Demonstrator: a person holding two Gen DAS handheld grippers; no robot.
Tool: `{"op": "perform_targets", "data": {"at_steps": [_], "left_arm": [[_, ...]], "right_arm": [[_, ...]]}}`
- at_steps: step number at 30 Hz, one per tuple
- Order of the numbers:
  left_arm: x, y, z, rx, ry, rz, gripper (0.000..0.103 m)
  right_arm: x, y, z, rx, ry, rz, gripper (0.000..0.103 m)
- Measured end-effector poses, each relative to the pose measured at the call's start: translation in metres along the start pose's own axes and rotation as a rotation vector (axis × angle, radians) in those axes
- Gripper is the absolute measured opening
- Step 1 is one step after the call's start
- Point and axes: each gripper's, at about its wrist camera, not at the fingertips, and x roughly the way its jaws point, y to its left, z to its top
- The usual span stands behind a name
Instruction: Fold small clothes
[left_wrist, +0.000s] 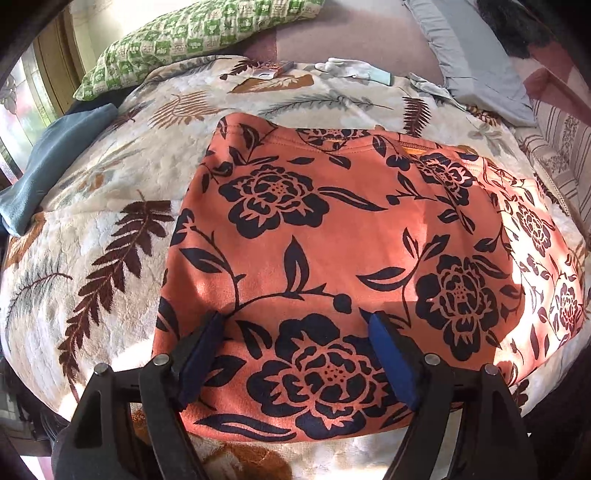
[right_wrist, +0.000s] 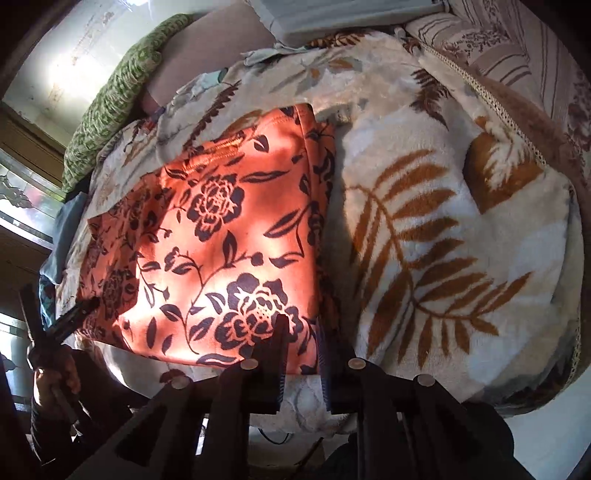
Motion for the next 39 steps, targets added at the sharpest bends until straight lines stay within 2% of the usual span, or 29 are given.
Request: {"op": "perform_targets", "data": {"at_steps": [2, 3, 5, 6, 7, 8, 9, 11, 13, 14, 19, 21, 23, 27, 29, 30, 32, 35, 39], "left_arm": [[-0.002, 0.0, 0.001, -0.006, 0.001, -0.015, 0.081], [-0.003, 0.001, 0.002, -0.013, -0.003, -0.021, 0.081], [-0.007, 0.005, 0.002, -0.044, -0.02, -0.035, 0.081], [-0.009, 0.007, 0.003, -0.065, -0.032, -0.048, 0.081], [-0.009, 0.009, 0.004, -0.084, -0.037, -0.063, 0.081], [-0.009, 0.009, 0.006, -0.098, -0.04, -0.074, 0.081], [-0.008, 0.008, 0.007, -0.107, -0.044, -0.082, 0.081], [-0.008, 0.005, 0.01, -0.108, -0.052, -0.094, 0.081], [-0.01, 0.001, 0.011, -0.095, -0.057, -0.099, 0.081], [-0.012, 0.0, 0.011, -0.088, -0.064, -0.099, 0.081], [-0.021, 0.0, 0.012, -0.1, -0.085, -0.104, 0.081], [-0.028, -0.001, 0.015, -0.104, -0.106, -0.113, 0.081], [-0.036, -0.003, 0.019, -0.101, -0.135, -0.123, 0.081], [-0.041, -0.011, 0.029, -0.083, -0.176, -0.117, 0.081], [-0.025, -0.022, 0.03, -0.042, -0.144, -0.07, 0.084], [-0.011, -0.026, 0.029, -0.024, -0.1, -0.037, 0.084], [0.016, -0.031, 0.022, -0.008, -0.005, -0.017, 0.084], [0.019, -0.042, 0.017, 0.069, -0.042, 0.04, 0.087], [0.019, -0.036, 0.02, 0.042, -0.026, 0.013, 0.087]], "right_arm": [[-0.001, -0.002, 0.011, 0.024, -0.021, 0.011, 0.05], [0.002, -0.005, 0.015, 0.039, -0.015, 0.005, 0.072], [0.011, -0.006, 0.015, 0.049, 0.0, 0.002, 0.073], [0.014, -0.003, 0.011, 0.042, 0.008, 0.001, 0.067], [0.017, 0.0, 0.007, 0.028, 0.009, -0.003, 0.052], [0.018, 0.002, 0.003, 0.018, 0.015, -0.02, 0.042], [0.023, 0.003, 0.0, 0.018, 0.034, -0.047, 0.036], [0.039, 0.004, -0.006, 0.006, 0.073, -0.09, 0.03], [0.045, 0.007, -0.011, -0.007, 0.084, -0.116, 0.014], [0.041, 0.012, -0.012, -0.025, 0.074, -0.125, 0.008], [0.01, 0.026, -0.015, -0.043, 0.01, -0.12, 0.007], [0.017, 0.019, -0.018, -0.025, 0.037, -0.132, 0.007], [0.037, 0.007, -0.024, 0.002, 0.106, -0.136, 0.007], [0.03, -0.001, -0.021, 0.049, 0.079, -0.072, 0.011], [0.016, -0.003, -0.016, 0.056, 0.046, -0.061, 0.011], [0.009, -0.003, -0.012, 0.055, 0.022, -0.061, 0.011], [-0.007, -0.002, -0.002, 0.066, -0.032, -0.047, 0.011], [-0.02, 0.011, 0.023, 0.056, -0.085, 0.057, 0.011], [-0.001, 0.039, 0.057, 0.028, -0.079, 0.21, 0.015]]}}
